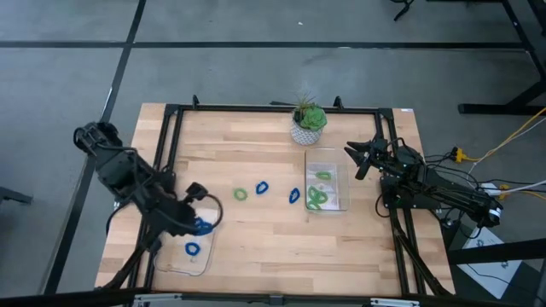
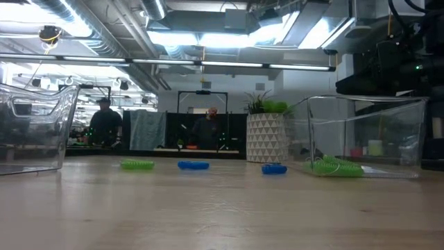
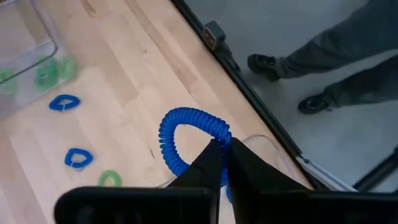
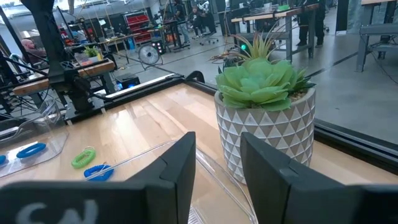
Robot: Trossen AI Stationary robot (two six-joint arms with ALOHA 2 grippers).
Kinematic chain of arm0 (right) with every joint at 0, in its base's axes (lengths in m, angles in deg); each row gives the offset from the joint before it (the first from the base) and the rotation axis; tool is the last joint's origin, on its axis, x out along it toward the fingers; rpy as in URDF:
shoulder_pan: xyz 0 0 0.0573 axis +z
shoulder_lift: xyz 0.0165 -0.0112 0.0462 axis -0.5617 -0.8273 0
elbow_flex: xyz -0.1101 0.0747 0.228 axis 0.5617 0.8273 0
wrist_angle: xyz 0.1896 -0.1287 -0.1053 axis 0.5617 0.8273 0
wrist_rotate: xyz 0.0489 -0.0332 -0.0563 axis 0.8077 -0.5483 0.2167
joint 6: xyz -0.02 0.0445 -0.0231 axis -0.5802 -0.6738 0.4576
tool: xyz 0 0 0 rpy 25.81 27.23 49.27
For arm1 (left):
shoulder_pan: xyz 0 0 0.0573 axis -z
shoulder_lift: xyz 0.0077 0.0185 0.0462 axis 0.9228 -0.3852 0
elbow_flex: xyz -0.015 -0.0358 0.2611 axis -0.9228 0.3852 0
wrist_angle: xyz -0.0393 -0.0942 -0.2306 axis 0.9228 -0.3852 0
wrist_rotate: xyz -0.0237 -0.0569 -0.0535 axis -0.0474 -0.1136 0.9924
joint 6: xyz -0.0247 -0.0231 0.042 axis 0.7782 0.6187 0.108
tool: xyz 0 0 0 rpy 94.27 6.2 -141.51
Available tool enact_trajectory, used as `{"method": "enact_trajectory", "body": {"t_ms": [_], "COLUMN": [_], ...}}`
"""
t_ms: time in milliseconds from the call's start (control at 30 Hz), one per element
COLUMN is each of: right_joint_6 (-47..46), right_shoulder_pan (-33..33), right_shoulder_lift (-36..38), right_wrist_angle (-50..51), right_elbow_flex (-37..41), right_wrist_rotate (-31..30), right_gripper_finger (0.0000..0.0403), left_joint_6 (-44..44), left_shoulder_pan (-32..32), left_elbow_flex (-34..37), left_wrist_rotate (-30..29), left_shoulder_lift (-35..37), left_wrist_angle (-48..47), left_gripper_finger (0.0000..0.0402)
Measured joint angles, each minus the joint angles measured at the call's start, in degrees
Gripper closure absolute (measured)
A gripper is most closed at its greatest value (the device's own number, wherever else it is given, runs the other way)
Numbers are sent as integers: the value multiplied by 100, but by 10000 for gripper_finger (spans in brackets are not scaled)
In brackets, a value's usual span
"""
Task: Sort spring keychains
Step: Put the blue spring keychain into the bottom transparent bin
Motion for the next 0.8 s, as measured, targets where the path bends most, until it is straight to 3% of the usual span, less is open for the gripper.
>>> {"method": "enact_trajectory", "body": {"t_ms": [800], "right_joint_6": [0], "right_shoulder_pan": [0], "right_shoulder_lift": [-2], "right_wrist_angle": [-1], "right_elbow_flex": [0], "right_wrist_rotate": [1], "right_gripper_finger": [276], "left_joint_6": [1285], "left_shoulder_pan": [1442], "left_elbow_flex": [0], "left_wrist_rotate": [-323], "left_shoulder_lift": [569], "left_wrist_angle": [-540], "left_gripper_finger": [394]}}
